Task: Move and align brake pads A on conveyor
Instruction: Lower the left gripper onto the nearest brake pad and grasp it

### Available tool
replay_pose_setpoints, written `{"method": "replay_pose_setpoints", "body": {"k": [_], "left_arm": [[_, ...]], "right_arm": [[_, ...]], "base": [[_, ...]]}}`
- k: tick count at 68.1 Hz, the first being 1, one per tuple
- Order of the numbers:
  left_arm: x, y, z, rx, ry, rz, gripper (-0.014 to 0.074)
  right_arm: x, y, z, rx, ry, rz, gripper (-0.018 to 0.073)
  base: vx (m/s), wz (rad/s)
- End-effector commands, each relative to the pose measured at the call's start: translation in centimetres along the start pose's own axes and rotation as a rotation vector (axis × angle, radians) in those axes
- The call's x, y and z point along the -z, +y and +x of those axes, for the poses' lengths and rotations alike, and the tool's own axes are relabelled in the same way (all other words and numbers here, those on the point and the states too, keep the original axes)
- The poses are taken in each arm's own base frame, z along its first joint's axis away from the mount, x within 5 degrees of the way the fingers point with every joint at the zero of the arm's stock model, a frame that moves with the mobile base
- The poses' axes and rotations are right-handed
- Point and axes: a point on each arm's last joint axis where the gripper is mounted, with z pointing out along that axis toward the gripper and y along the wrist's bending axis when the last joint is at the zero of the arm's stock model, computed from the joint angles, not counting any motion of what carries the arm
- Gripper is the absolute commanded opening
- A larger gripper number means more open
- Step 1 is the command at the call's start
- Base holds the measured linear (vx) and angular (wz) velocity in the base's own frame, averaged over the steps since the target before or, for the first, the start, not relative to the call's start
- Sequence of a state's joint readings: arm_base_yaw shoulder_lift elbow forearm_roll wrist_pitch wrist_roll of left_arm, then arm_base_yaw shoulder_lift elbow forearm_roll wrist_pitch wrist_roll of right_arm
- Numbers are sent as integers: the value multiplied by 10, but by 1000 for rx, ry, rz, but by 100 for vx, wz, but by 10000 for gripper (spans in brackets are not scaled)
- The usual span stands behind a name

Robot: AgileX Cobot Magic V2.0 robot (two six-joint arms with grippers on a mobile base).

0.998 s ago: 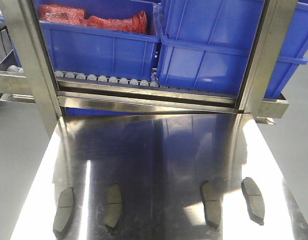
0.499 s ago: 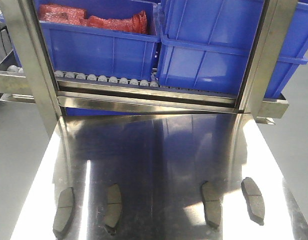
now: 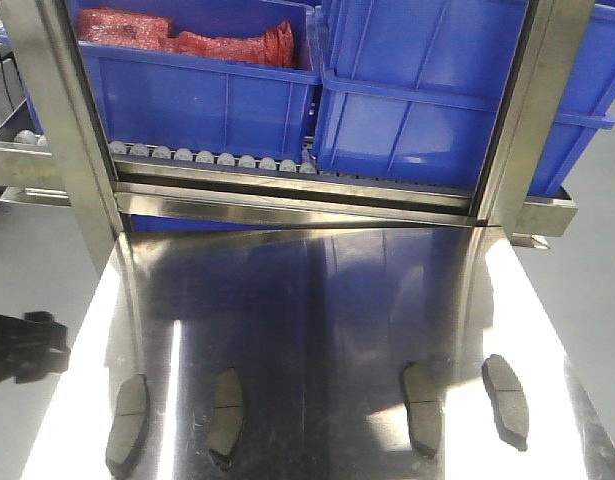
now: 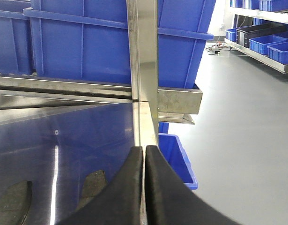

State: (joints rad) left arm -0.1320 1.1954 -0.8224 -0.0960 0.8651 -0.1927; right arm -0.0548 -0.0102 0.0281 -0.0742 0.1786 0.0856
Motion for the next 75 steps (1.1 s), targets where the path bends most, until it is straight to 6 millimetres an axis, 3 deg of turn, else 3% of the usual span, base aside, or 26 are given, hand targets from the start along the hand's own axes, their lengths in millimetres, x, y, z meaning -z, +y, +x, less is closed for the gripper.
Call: {"method": "replay_pose_setpoints", "body": {"k": [1,13,38,51,75], "left_arm": [[-3,-14,-7,-3,-9,27,587],[-29,-34,-4,-16,109,21,587],[-64,-76,-26,-74,266,-68,587],[-85,-79,-24,-40,329,-78,587],[-103,-79,-25,-30,340,-93,587]], "right_arm": [[0,0,-3,9,-75,-2,-11],[0,0,-3,9,-75,-2,-11],[0,0,-3,9,-75,-2,-11],[0,0,-3,9,-75,-2,-11],[0,0,-3,9,-75,-2,-11]], "base": [[0,0],[0,0],[0,0],[0,0],[0,0]]}}
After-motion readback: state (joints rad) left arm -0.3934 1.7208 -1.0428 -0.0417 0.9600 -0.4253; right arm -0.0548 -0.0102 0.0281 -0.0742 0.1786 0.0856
